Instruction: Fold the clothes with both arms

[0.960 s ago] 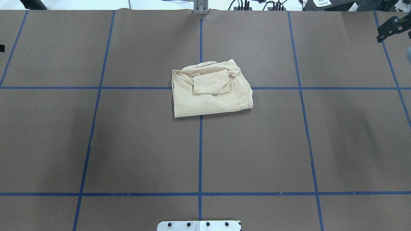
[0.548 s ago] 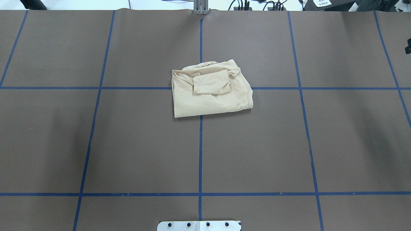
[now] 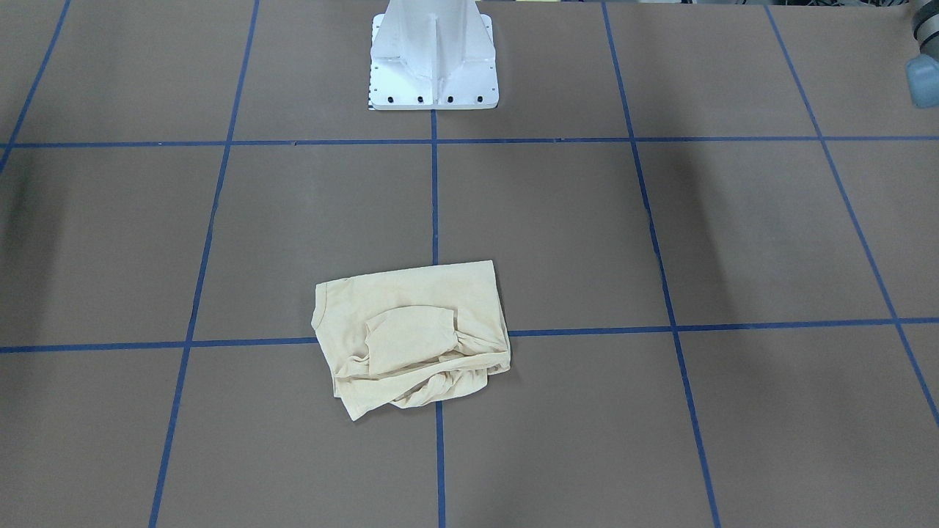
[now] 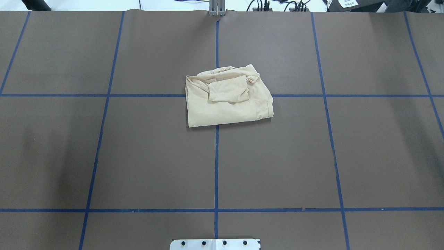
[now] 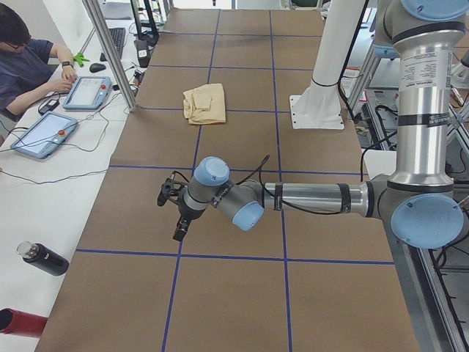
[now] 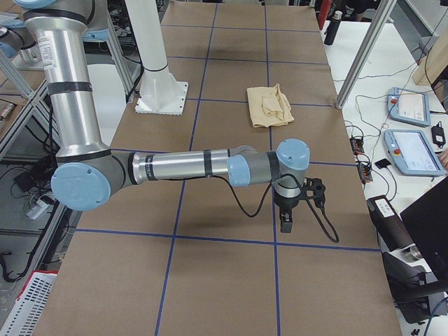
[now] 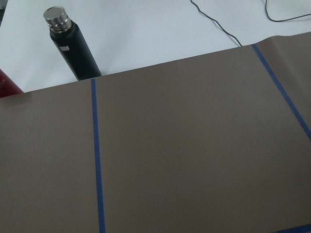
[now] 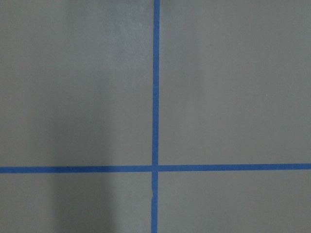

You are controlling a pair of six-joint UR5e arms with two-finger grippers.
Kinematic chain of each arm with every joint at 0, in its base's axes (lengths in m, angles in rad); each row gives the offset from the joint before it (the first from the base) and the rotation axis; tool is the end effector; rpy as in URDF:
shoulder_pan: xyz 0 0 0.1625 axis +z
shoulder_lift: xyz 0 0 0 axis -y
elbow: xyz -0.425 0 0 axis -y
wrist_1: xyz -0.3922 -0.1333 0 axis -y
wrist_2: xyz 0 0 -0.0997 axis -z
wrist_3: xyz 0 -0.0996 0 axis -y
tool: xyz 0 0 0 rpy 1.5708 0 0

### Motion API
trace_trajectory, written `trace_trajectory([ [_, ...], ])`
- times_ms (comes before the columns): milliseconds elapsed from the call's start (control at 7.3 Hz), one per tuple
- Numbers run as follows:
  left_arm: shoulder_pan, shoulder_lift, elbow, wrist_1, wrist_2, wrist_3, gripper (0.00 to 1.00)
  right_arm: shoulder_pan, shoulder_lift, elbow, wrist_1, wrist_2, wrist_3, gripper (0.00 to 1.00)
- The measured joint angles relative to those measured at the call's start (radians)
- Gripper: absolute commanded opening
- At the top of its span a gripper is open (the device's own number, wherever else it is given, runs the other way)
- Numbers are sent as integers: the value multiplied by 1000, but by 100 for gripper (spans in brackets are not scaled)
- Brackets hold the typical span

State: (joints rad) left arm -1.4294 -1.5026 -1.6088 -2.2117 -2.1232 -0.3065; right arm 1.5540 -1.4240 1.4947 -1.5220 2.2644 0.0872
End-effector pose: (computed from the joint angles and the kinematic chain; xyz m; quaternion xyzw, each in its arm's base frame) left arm -0.0107 -0.4999 0.6106 0.2243 0.3178 0.0060 0.9212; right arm 0.0602 -0.5626 0.6194 0.0384 -0.3417 0.0128 0.9389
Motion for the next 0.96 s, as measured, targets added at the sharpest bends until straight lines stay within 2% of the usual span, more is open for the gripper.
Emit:
trace_trajectory([
  [274,-68,4,-82,229,-2,218,99,44,-33,-59,-7,43,-111,100],
  [548,-97,17,-134,420,-17,338,99,59,-72,-57,-6,97,-132,100],
  [960,-102,69,-145,543,-188,357,99,57,-77,-19,-7,128,-111,100],
])
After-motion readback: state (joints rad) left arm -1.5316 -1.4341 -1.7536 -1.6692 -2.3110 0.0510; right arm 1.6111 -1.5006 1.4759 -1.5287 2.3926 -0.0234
